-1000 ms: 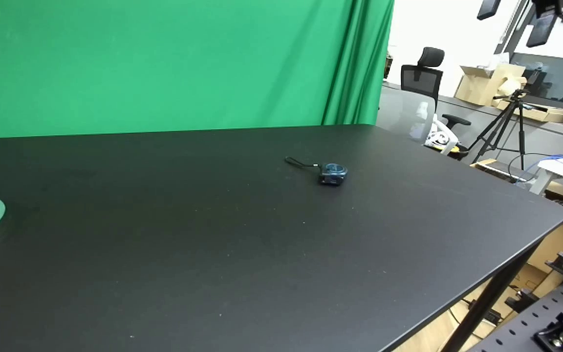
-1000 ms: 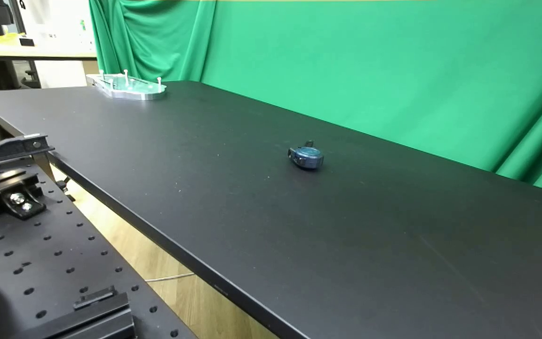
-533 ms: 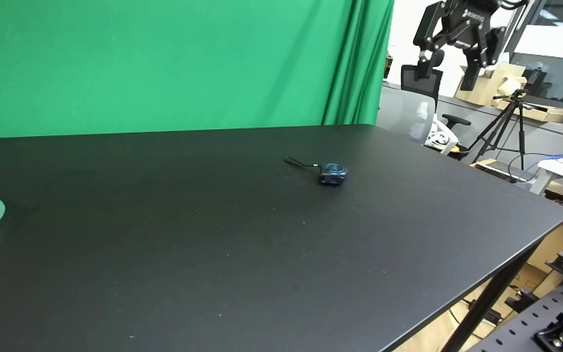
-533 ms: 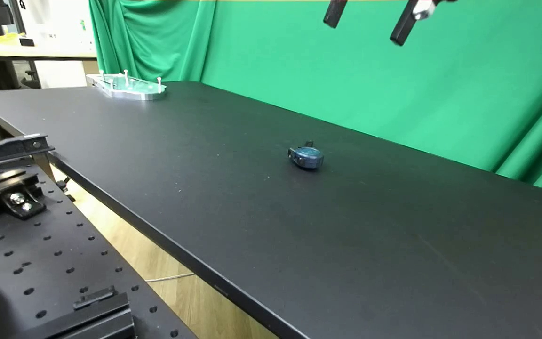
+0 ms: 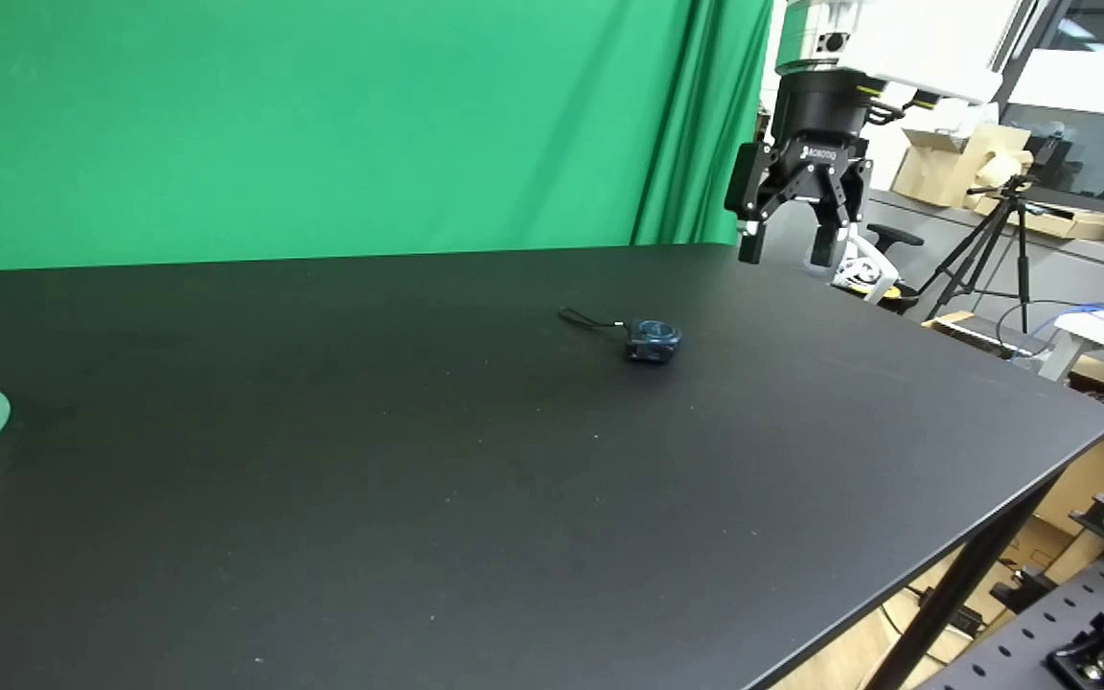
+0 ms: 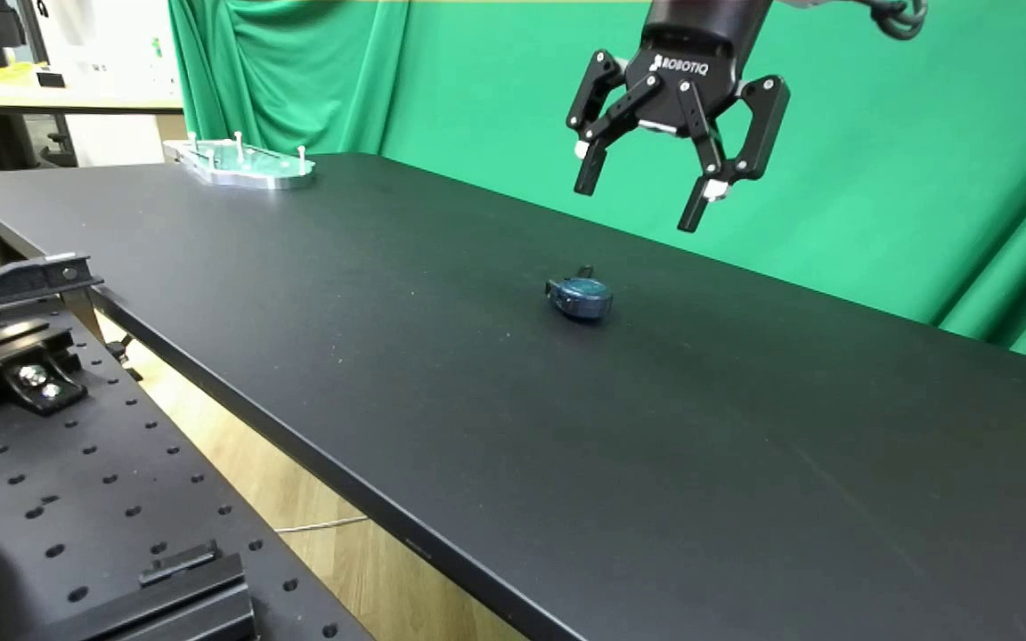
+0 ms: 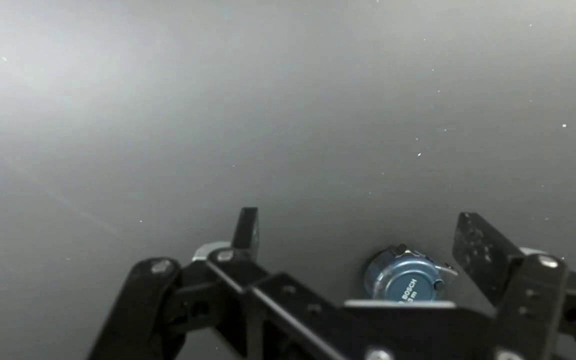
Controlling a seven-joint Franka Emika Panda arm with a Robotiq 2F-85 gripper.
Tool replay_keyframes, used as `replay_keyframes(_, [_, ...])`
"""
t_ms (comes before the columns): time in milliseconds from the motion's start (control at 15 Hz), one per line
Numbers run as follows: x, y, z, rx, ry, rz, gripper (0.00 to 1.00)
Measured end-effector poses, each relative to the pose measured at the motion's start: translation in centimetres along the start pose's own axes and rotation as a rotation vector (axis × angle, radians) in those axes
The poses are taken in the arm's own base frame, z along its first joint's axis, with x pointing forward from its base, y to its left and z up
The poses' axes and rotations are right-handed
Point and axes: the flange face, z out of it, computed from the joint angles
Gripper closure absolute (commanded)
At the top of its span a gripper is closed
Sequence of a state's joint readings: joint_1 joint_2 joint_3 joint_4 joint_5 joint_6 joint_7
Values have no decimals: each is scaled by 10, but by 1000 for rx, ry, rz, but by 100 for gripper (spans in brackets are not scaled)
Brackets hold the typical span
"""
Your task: Move the measuring tape to the left
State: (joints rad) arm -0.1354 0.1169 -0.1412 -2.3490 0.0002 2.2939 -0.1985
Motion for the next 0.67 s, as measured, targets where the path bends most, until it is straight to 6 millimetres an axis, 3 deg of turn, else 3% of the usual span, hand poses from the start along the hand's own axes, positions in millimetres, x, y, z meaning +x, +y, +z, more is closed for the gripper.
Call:
replay_keyframes(467, [4,-6,8,-1,19,-18,0])
replay_keyframes(667, [14,-21,15,10,111,-12,0])
